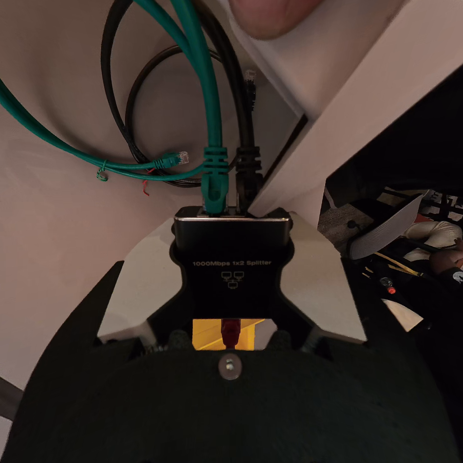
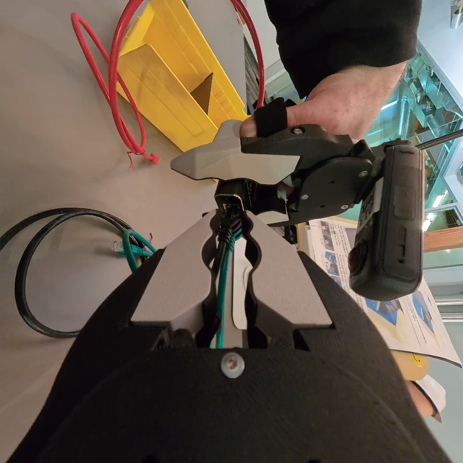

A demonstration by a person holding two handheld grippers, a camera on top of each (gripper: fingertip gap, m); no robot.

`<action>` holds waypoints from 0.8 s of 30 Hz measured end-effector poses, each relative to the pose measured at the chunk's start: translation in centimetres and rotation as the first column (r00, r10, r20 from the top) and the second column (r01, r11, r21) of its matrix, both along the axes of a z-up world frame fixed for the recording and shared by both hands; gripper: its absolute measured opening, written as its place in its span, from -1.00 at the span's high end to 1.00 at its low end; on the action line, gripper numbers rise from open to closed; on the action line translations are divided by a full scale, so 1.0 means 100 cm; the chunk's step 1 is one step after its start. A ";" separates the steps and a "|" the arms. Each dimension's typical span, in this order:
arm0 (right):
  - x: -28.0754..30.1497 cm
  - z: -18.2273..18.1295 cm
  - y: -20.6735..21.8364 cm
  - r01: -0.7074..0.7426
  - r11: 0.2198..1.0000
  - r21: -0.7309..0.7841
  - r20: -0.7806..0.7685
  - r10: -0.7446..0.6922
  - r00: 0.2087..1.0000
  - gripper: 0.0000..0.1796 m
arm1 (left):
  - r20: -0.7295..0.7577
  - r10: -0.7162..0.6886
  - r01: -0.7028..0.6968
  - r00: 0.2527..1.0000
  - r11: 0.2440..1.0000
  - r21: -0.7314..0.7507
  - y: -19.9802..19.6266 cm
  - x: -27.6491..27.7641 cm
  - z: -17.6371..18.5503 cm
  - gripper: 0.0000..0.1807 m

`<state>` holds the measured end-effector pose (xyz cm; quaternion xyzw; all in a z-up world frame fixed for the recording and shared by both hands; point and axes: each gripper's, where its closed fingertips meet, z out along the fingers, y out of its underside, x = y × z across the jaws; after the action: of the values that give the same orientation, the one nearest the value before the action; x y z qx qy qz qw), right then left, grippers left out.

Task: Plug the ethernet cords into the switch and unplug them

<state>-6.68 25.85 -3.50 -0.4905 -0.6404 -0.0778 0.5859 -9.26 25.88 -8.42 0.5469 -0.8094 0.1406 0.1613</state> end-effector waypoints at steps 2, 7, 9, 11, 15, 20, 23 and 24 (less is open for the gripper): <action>0.000 0.000 -0.001 -0.011 1.000 -0.012 -0.017 0.010 1.000 0.83 | 0.009 0.000 0.000 1.000 1.000 0.000 -0.001 0.001 0.001 0.16; 0.000 0.008 -0.006 -0.046 0.999 -0.023 -0.064 0.044 0.997 0.84 | 0.041 -0.007 0.008 0.999 1.000 -0.012 -0.006 0.002 0.007 0.16; -0.001 0.010 -0.009 -0.052 0.999 -0.014 -0.057 0.051 0.997 0.84 | 0.042 -0.013 0.013 0.999 1.000 -0.018 -0.008 0.001 0.009 0.16; -0.002 0.010 -0.010 -0.054 0.999 -0.007 -0.043 0.053 0.998 0.84 | 0.033 -0.018 0.019 0.999 1.000 -0.023 -0.010 -0.001 0.009 0.16; -0.004 0.009 -0.011 -0.055 0.998 0.002 -0.025 0.055 0.998 0.86 | 0.025 -0.023 0.024 0.999 0.999 -0.026 -0.011 -0.003 0.008 0.15; -0.006 0.008 -0.014 -0.051 0.999 -0.019 -0.006 0.051 0.999 0.88 | 0.023 -0.036 0.037 0.999 0.999 -0.028 -0.013 -0.005 0.008 0.16; -0.006 0.009 -0.014 -0.043 0.999 -0.026 -0.002 0.043 0.999 0.89 | 0.024 -0.038 0.038 0.999 0.999 -0.032 -0.014 -0.005 0.008 0.16; -0.006 0.008 -0.015 -0.043 0.999 -0.032 -0.002 0.043 0.999 0.90 | 0.022 -0.039 0.040 0.999 0.999 -0.031 -0.014 -0.005 0.008 0.16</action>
<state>-7.30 24.38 -2.70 -0.4859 -0.6518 -0.0544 0.5797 -9.74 24.52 -7.62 0.5268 -0.8194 0.1559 0.1637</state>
